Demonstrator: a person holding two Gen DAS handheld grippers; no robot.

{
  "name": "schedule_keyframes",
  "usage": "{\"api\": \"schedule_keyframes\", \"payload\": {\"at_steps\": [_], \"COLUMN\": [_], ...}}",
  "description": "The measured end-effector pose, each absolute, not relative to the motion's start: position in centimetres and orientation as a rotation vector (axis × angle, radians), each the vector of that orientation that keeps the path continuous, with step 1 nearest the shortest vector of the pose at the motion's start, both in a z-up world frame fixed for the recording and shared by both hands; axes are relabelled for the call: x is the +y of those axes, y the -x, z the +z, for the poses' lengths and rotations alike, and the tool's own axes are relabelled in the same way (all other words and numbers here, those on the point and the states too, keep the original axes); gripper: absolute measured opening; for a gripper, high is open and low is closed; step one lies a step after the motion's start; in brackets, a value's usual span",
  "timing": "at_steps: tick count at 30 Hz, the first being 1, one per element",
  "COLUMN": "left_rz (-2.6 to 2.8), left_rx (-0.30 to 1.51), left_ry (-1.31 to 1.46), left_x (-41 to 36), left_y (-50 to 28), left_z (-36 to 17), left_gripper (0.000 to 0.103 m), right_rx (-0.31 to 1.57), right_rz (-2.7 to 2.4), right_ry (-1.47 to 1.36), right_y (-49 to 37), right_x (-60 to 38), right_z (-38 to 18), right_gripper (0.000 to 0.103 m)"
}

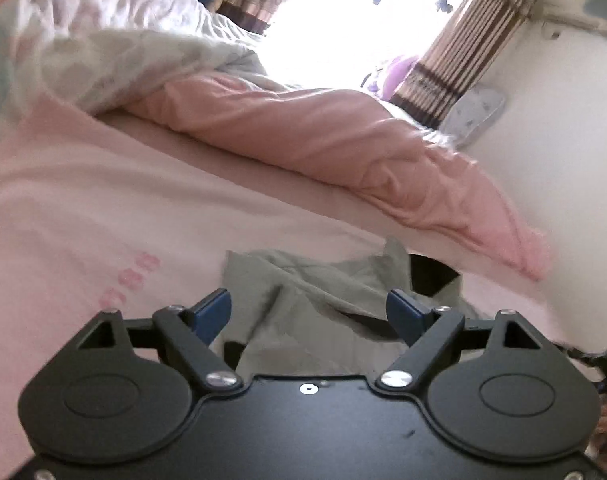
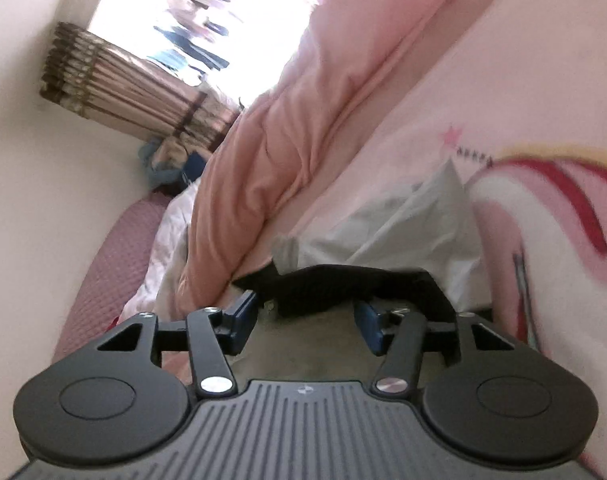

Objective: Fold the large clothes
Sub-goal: 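Lift the hem and fold it toward the collar with both grippers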

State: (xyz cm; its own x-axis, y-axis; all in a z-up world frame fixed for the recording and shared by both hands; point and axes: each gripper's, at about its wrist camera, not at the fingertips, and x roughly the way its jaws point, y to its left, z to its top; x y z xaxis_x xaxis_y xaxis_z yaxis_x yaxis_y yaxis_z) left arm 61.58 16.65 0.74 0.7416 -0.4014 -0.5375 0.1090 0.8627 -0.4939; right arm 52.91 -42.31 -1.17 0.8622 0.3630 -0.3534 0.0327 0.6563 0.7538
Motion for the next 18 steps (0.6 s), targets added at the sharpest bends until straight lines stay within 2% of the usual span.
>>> {"api": "schedule_keyframes", "payload": {"at_steps": [3, 10, 16, 18], "left_rz": [-0.292, -0.25, -0.279, -0.291], "left_rx": [0.702, 0.69, 0.695, 0.686], "left_ry": [0.398, 0.131, 0.03, 0.007], "left_x": [15.8, 11.9, 9.1, 8.3], "left_y": [-61.4, -63.8, -65.9, -66.2], "left_z": [-1.9, -5.1, -6.5, -6.8], "left_gripper": [0.086, 0.086, 0.086, 0.082], "right_rx": [0.473, 0.551, 0.561, 0.564], "right_rz": [0.156, 0.008, 0.028, 0.022], "right_ry": [-0.722, -0.457, -0.351, -0.309], "right_y": [-52.1, -53.4, -56.0, -56.5], "right_x": [-41.8, -41.2, -40.6, -40.0], "right_z": [-1.7, -2.7, -3.2, -3.4], "right_gripper": [0.076, 0.076, 0.076, 0.076]}}
